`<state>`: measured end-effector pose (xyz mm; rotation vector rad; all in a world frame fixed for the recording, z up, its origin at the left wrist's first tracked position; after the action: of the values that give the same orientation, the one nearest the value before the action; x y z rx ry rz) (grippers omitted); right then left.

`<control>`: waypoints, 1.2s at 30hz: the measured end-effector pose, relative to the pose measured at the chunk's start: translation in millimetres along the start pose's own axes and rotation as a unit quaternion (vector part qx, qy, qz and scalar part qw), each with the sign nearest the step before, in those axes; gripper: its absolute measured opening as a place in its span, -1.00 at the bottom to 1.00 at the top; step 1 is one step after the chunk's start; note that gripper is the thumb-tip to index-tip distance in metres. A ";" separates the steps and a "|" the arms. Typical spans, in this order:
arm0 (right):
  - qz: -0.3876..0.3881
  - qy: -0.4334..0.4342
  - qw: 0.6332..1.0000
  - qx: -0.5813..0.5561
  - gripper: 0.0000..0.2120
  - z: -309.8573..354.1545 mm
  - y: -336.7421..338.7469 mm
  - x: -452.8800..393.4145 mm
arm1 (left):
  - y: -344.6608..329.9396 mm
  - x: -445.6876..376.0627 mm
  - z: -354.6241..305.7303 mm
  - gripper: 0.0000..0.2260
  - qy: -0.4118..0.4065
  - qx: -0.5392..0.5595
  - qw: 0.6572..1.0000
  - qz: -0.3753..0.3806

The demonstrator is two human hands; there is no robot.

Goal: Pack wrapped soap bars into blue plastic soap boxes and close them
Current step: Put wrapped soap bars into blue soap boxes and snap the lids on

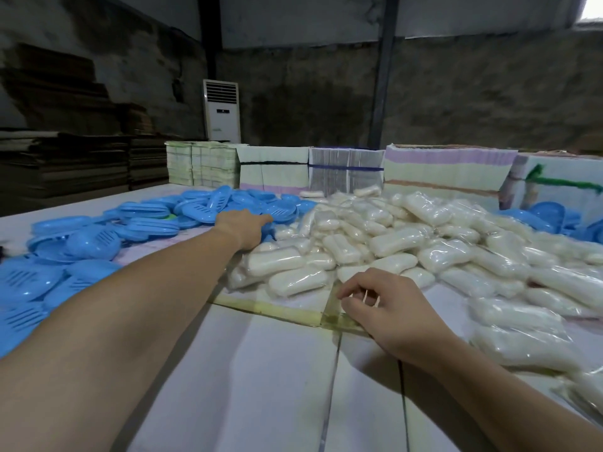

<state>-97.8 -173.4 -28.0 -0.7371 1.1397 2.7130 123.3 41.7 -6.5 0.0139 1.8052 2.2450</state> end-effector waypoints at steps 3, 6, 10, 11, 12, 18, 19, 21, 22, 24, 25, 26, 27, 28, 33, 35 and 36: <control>0.002 0.000 1.000 0.000 -0.77 0.2 -0.3 -0.7 | 1.6 -0.7 0.4 -0.61 -0.023 -0.043 0.999 0.019; 0.000 -0.004 1.000 0.002 -0.78 -1.7 0.2 -0.7 | 5.4 -1.2 1.2 -0.69 -0.023 -0.058 0.998 0.031; 0.001 -0.012 1.000 -0.006 -0.78 -2.8 1.1 -0.6 | 9.2 2.2 -1.5 -0.68 -0.008 -0.087 0.996 0.008; 0.002 -0.014 1.000 -0.008 -0.74 -2.6 1.2 -0.6 | 10.3 3.2 -2.6 -0.64 -0.003 -0.098 0.995 -0.007; 0.003 -0.016 1.000 -0.008 -0.72 -2.6 1.3 -0.7 | 12.3 4.4 -3.1 -0.61 0.005 -0.105 0.994 -0.025; -0.006 -0.022 1.000 -0.008 -0.70 -3.0 3.9 -1.0 | 64.3 6.4 4.5 -0.62 0.041 -0.037 0.982 -0.179; -0.008 -0.023 1.000 -0.011 -0.70 -3.3 4.6 -1.5 | 75.6 8.0 4.3 -0.67 0.034 -0.017 0.977 -0.208; -0.013 -0.026 0.999 -0.014 -0.69 -4.7 6.3 -2.2 | 96.5 13.8 0.3 -0.76 0.021 0.044 0.965 -0.256; -0.017 -0.029 0.999 -0.012 -0.70 -5.5 7.4 -2.4 | 104.0 17.2 -3.7 -0.78 0.015 0.090 0.960 -0.265; -0.031 -0.038 0.999 -0.018 -0.74 -6.7 11.1 -3.3 | 108.1 26.1 -16.5 -0.78 0.006 0.212 0.947 -0.239; -0.047 -0.042 0.998 -0.027 -0.76 -6.9 14.9 -3.6 | 105.3 31.9 -25.6 -0.78 -0.001 0.271 0.938 -0.217; -0.070 -0.044 0.996 -0.034 -0.77 -6.5 20.2 -3.9 | 100.1 38.4 -36.4 -0.78 -0.010 0.319 0.928 -0.193; -0.101 -0.041 0.993 -0.036 -0.78 -5.5 27.0 -4.2 | 92.9 45.0 -48.5 -0.79 -0.023 0.356 0.920 -0.162; -0.134 -0.037 0.990 -0.035 -0.78 -4.4 34.7 -4.4 | 84.3 52.4 -61.3 -0.79 -0.039 0.387 0.913 -0.123; -0.261 -0.067 0.961 -0.056 -0.80 -10.4 75.4 -0.2 | 54.4 97.8 -114.7 -0.78 -0.117 0.477 0.871 0.013; -0.281 -0.085 0.955 -0.048 -0.80 -15.3 86.7 2.4 | 41.3 114.6 -130.5 -0.78 -0.144 0.494 0.856 0.057; -0.291 -0.094 0.951 -0.043 -0.80 -17.3 92.2 3.1 | 34.7 122.0 -137.0 -0.78 -0.156 0.502 0.846 0.087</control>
<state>-119.4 -251.4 19.5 -0.6742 0.6346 2.2757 -24.5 -71.2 -23.1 0.7048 2.5840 1.0183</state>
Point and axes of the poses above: each hand's wrist, its own x-axis away from the middle knuckle, its own y-axis out of the back of the hand, z = x × y, the point moved 5 cm from there along -x, towards the middle knuckle, and after that the axes turned 1 degree about -y, right-handed, at the moved point
